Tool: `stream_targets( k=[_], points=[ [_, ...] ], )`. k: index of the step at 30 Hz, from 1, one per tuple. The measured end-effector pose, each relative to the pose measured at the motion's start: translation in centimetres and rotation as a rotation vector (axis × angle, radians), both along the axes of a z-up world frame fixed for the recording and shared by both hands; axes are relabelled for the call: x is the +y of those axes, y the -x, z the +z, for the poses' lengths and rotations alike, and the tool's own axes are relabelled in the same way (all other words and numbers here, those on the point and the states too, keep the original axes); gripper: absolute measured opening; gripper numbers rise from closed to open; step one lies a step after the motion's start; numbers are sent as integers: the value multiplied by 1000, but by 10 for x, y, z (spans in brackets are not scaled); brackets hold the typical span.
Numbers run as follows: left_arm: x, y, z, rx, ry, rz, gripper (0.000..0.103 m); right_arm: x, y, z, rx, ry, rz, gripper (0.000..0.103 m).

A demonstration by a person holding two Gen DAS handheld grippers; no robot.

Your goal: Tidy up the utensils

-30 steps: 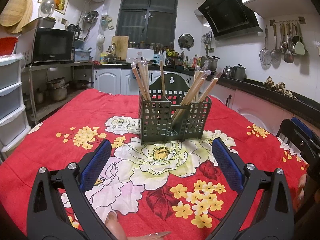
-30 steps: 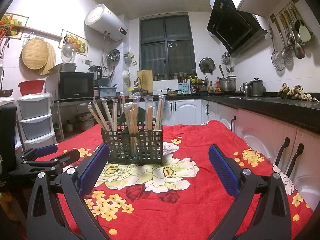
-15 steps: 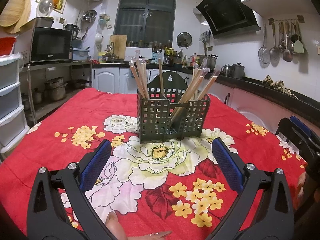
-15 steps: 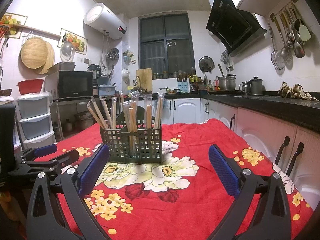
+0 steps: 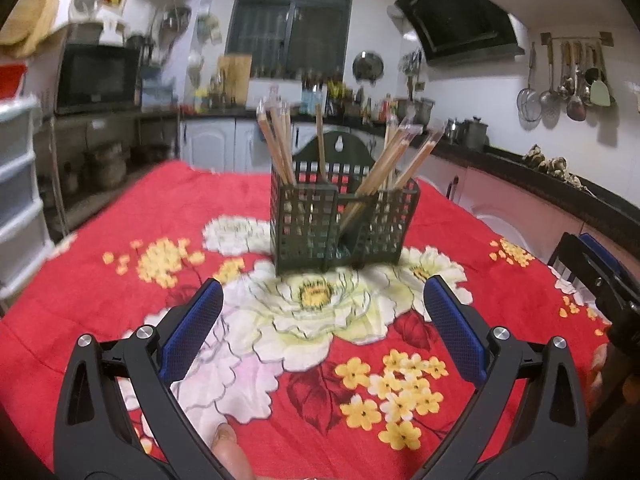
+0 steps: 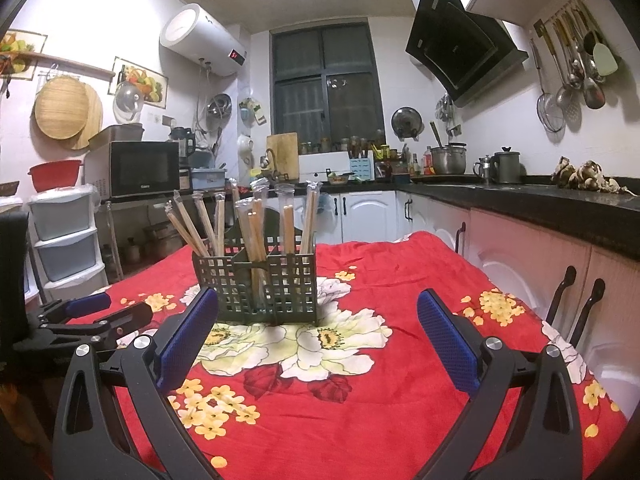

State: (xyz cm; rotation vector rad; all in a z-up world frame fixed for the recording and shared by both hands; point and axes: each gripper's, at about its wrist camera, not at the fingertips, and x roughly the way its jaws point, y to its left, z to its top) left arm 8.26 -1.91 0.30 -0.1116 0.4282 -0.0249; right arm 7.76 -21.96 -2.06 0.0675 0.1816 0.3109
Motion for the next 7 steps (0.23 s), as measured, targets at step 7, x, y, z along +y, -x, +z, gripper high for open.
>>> stream_targets(
  k=[7],
  points=[
    [59, -46, 6, 188, -56, 140, 93, -25, -67, 17, 238, 111, -87, 97]
  ],
)
